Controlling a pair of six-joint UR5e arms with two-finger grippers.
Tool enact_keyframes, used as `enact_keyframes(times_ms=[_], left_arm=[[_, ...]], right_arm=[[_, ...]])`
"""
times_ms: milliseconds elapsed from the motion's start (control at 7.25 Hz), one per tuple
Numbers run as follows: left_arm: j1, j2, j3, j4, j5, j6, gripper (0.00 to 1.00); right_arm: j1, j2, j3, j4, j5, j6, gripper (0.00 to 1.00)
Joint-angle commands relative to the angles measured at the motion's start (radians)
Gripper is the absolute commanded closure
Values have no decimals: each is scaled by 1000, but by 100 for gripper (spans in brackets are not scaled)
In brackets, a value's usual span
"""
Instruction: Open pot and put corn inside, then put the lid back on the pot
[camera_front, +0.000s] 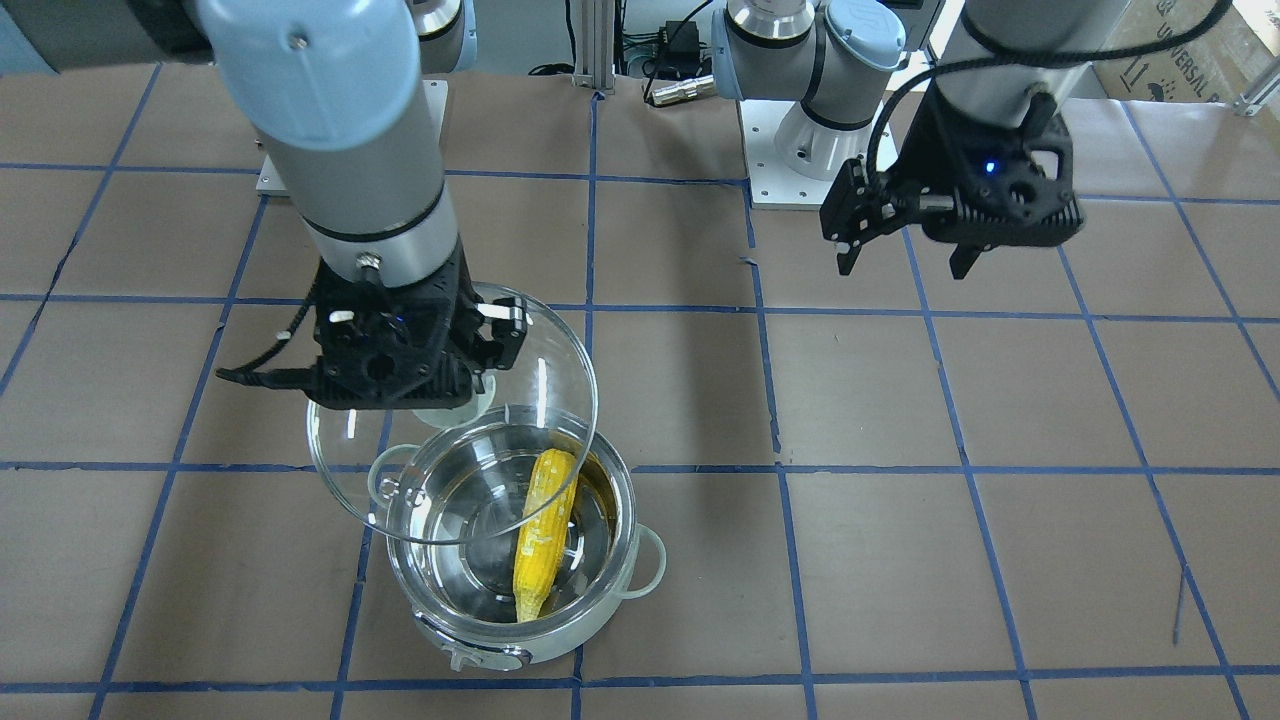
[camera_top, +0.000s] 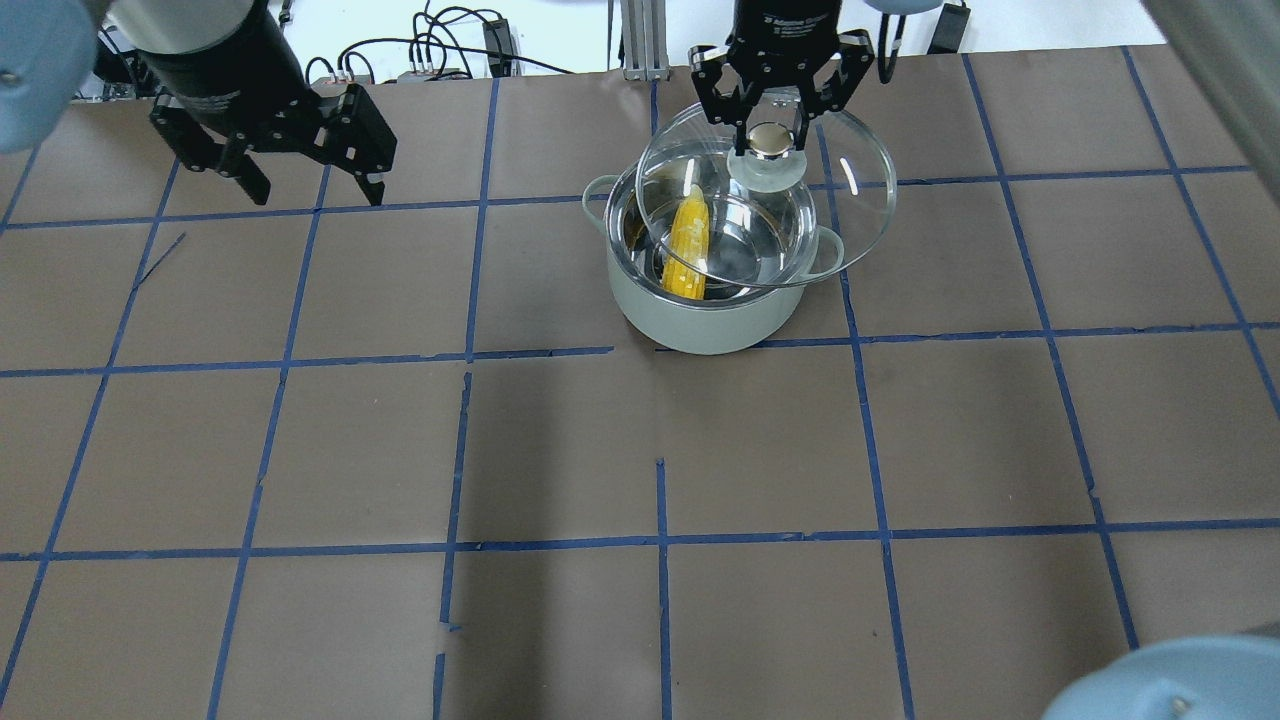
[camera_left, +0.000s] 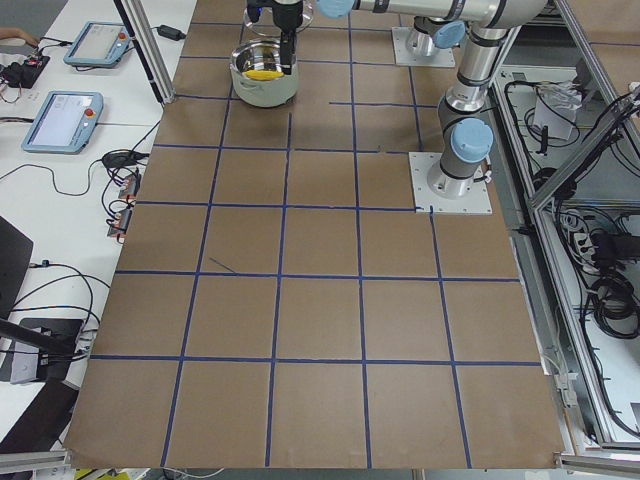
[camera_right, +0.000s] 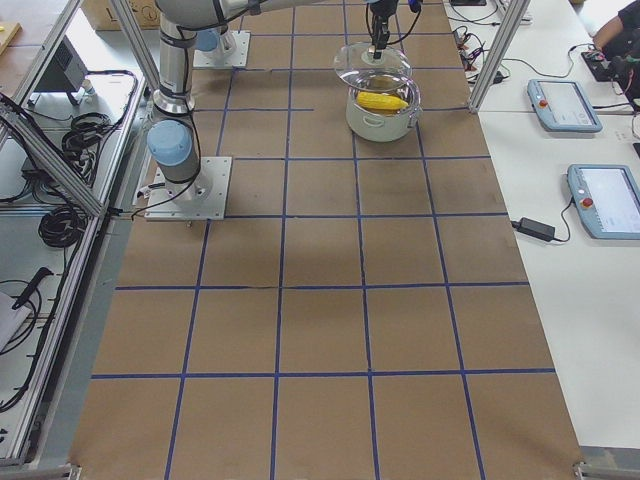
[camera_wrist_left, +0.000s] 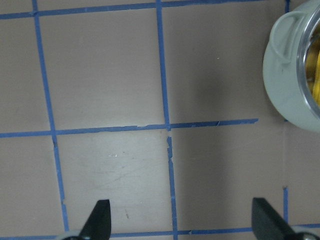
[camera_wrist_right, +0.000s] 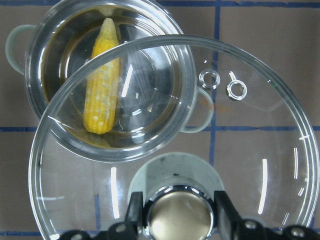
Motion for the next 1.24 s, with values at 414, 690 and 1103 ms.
enact_keyframes(times_ms=[414,690,1103], left_arm=[[8,50,-78,59,-11,-6,0],[8,56,-78,59,-2,-4,0],[8,58,-83,59,-6,-4,0]], right_arm=[[34,136,-15,-103,2,-2,67],[34,164,-17,-115,4,-4,67],[28,172,-12,-115,3,-16,68]])
